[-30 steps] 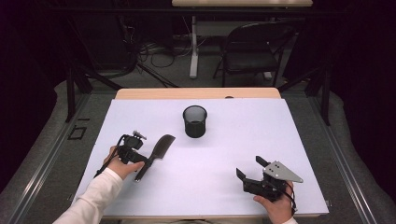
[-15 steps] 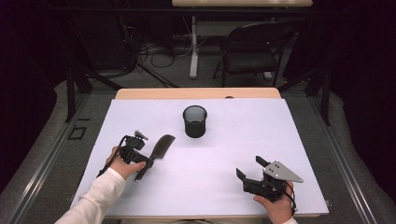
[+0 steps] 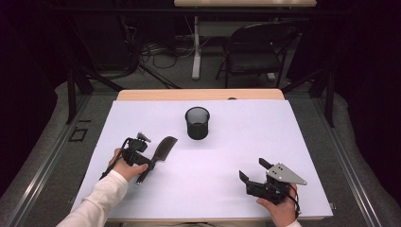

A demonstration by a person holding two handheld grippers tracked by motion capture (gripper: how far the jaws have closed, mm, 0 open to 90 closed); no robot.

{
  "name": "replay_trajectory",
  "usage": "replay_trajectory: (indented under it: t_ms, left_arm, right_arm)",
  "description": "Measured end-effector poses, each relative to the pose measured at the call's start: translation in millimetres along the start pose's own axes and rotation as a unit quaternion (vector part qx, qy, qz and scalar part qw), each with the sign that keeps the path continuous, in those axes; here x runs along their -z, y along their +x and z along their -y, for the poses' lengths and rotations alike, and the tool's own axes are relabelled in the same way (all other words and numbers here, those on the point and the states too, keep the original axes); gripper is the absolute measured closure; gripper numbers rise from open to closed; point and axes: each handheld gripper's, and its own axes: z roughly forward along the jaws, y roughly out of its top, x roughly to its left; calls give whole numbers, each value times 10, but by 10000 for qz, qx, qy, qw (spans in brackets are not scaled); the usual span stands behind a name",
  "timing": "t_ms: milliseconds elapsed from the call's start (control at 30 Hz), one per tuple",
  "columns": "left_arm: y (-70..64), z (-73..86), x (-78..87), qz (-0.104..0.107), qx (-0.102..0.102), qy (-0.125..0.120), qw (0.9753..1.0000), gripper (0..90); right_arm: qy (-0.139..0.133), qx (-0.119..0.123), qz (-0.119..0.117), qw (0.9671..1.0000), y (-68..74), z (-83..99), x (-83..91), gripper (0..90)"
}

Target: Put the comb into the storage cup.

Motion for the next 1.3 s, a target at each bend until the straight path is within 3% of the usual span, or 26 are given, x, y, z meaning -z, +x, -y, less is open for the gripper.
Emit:
replay_trajectory:
  t_ms: [1300]
  left_arm:
    - [-54,-6,-39,-223,-46,33,9997,712]
  right_arm:
    - [12,-13,-1,10000,-2,2,-3,148]
